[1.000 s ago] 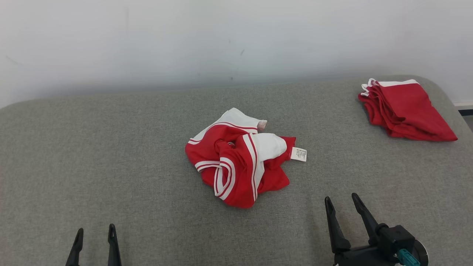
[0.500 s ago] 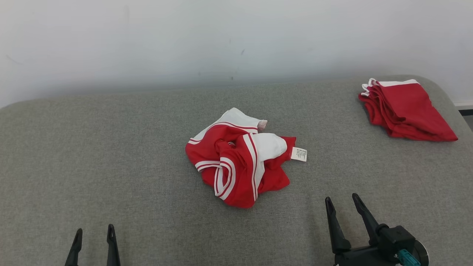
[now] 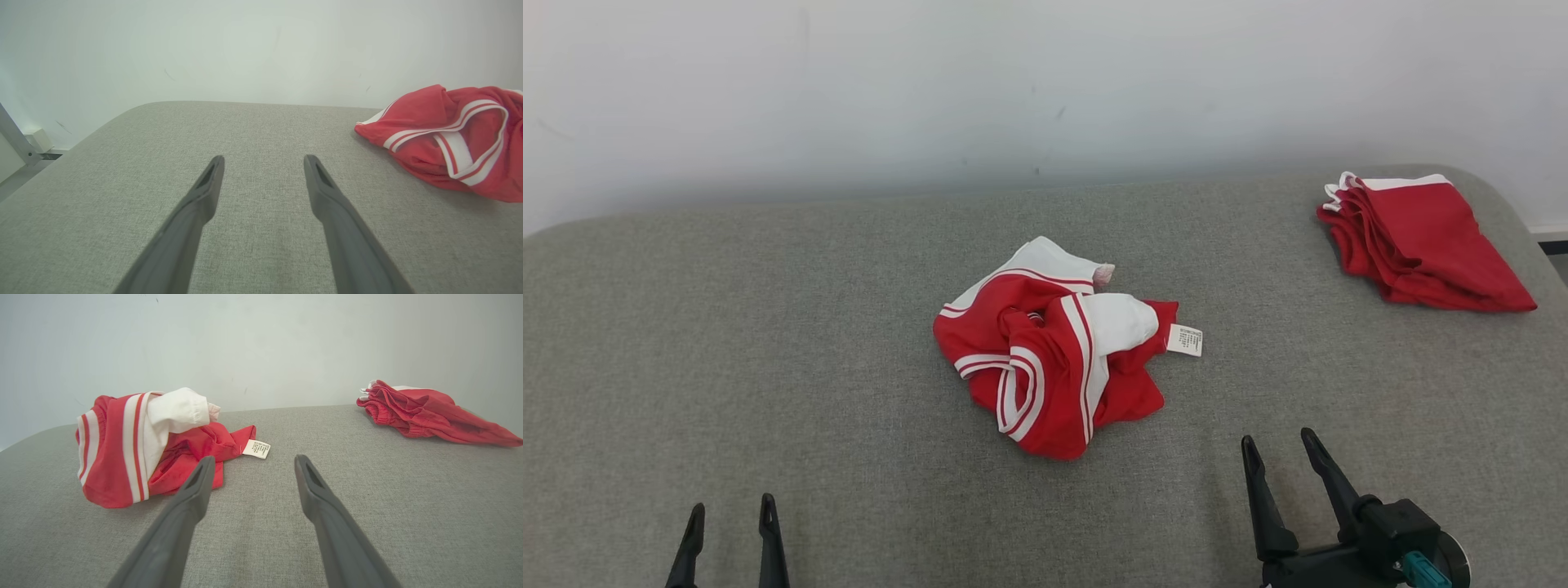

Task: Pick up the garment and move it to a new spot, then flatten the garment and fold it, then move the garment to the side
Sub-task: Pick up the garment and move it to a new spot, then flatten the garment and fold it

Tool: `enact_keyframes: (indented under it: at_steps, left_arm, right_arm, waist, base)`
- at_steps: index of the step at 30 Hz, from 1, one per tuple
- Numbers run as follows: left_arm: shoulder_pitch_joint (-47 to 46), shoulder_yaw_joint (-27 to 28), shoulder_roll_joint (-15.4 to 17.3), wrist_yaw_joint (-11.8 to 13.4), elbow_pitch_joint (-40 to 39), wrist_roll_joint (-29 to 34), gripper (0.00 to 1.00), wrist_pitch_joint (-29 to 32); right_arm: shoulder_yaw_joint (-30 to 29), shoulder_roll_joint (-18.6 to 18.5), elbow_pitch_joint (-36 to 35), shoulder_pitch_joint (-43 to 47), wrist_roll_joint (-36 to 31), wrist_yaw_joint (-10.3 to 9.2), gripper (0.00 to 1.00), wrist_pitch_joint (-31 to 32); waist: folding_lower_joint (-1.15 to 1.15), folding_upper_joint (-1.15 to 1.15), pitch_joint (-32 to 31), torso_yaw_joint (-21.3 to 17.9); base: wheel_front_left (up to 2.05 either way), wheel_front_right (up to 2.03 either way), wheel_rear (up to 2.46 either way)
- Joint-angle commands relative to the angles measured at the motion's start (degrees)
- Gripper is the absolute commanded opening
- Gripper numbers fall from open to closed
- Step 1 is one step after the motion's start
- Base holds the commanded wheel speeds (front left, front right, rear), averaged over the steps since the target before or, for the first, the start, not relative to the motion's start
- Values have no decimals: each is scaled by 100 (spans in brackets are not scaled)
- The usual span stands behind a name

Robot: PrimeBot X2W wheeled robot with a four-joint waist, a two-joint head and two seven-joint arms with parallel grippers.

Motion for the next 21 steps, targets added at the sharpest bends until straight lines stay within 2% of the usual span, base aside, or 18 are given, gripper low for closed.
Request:
enact_keyframes:
  at_steps: [1, 13, 21]
  left_arm:
    - [-9, -19, -7, 33, -29, -25, 100, -17]
    - [-114, -39, -8, 7, -7, -52, 100, -17]
    - [-534, -646, -9, -106, 115, -178, 100, -15]
  right_arm:
    - [-12, 6, 14, 11, -20, -13, 100, -5]
    - [-25, 6, 7, -19, -21, -13, 100, -5]
    - [21, 7, 19, -99, 32, -13, 100, -5]
  waist:
    - [0, 0, 4, -2]
    - [0, 0, 47, 7]
    - [0, 0, 144, -12]
  base:
    - [0, 0, 0]
    - [0, 0, 0]
    - [0, 0, 0]
